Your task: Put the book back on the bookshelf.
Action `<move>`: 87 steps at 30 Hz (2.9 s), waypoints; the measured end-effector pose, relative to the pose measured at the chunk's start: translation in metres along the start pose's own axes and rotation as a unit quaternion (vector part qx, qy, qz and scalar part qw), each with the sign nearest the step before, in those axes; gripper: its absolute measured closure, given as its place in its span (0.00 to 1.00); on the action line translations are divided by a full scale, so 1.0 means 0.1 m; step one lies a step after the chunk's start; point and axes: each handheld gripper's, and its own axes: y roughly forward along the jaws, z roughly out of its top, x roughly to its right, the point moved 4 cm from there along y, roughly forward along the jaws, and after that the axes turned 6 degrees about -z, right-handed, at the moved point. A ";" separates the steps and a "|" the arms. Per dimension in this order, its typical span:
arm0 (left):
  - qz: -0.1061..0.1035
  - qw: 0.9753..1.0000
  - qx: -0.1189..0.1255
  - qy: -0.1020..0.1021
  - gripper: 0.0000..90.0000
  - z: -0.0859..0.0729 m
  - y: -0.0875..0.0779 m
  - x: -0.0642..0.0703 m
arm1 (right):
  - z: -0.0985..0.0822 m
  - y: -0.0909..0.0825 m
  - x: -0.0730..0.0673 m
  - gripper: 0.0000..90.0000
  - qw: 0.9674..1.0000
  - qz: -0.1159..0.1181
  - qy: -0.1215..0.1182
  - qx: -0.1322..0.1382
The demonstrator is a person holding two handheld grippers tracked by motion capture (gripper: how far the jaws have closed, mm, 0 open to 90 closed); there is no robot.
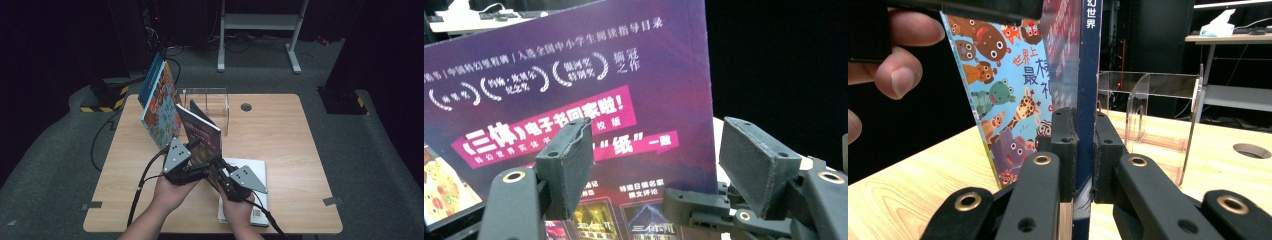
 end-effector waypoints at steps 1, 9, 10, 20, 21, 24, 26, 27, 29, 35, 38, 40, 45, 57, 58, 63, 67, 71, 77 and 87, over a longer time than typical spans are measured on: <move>0.000 1.000 0.000 0.001 0.33 0.01 0.00 0.00 | 0.00 0.00 0.00 0.93 1.000 0.000 0.001 0.000; 0.004 1.000 -0.003 0.002 0.33 0.04 0.07 0.03 | 0.00 0.00 0.00 0.93 1.000 -0.004 0.000 0.001; 0.005 1.000 -0.003 0.002 0.33 0.05 0.09 0.03 | 0.00 0.00 0.00 0.93 1.000 -0.004 0.000 0.001; 0.015 1.000 -0.007 0.002 0.32 0.07 0.17 0.06 | 0.00 0.00 -0.04 0.93 1.000 -0.005 -0.005 0.003; 0.018 1.000 -0.008 0.001 0.32 0.07 0.17 0.06 | 0.00 0.00 -0.04 0.93 1.000 -0.004 -0.010 0.005; 0.021 1.000 -0.009 0.001 0.32 0.06 0.17 0.06 | -0.01 -0.01 -0.07 0.93 1.000 -0.004 -0.017 0.004; 0.023 1.000 -0.009 0.001 0.31 0.05 0.17 0.06 | 0.00 -0.01 -0.08 0.92 1.000 -0.004 -0.023 0.004; 0.022 1.000 -0.009 -0.001 0.31 0.05 0.17 0.05 | 0.00 -0.01 -0.09 0.92 1.000 -0.004 -0.029 0.003; 0.024 1.000 -0.013 -0.005 0.31 0.03 0.16 0.04 | 0.00 0.00 -0.11 0.92 0.999 -0.002 -0.037 0.002; 0.033 0.999 -0.015 -0.015 0.31 -0.03 0.09 0.01 | -0.03 0.00 -0.24 0.90 0.997 -0.001 -0.079 -0.004; 0.036 0.999 -0.020 -0.021 0.32 -0.06 0.05 -0.03 | -0.05 0.03 -0.28 0.90 0.997 0.006 -0.082 -0.010; 0.039 0.999 -0.022 -0.022 0.34 -0.08 0.03 -0.06 | -0.06 0.04 -0.30 0.89 0.996 0.008 -0.087 -0.013; 0.052 0.998 -0.027 -0.023 0.37 -0.13 0.01 -0.10 | -0.08 0.05 -0.42 0.87 0.993 0.007 -0.119 -0.014; 0.081 0.996 -0.026 -0.013 0.42 -0.16 0.05 -0.07 | -0.09 0.05 -0.48 0.86 0.990 -0.002 -0.143 -0.016; 0.084 0.996 -0.026 -0.013 0.42 -0.15 0.06 -0.06 | -0.09 0.05 -0.48 0.86 0.990 -0.002 -0.142 -0.016; 0.094 0.995 -0.024 -0.012 0.47 -0.15 0.08 -0.04 | -0.08 0.04 -0.45 0.86 0.990 -0.003 -0.137 -0.017; 0.096 0.995 -0.021 -0.014 0.49 -0.14 0.08 -0.03 | -0.08 0.03 -0.45 0.86 0.991 -0.003 -0.136 -0.015; 0.106 0.994 -0.013 -0.012 0.55 -0.13 0.07 0.00 | -0.07 0.03 -0.45 0.86 0.991 -0.002 -0.132 -0.014; 0.112 0.994 0.003 -0.018 0.64 -0.09 0.03 0.00 | -0.03 0.04 -0.46 0.84 0.992 0.000 -0.128 -0.011; 0.113 0.993 0.032 -0.022 0.86 -0.04 -0.03 0.01 | 0.00 0.06 -0.49 0.68 0.994 0.020 -0.103 -0.012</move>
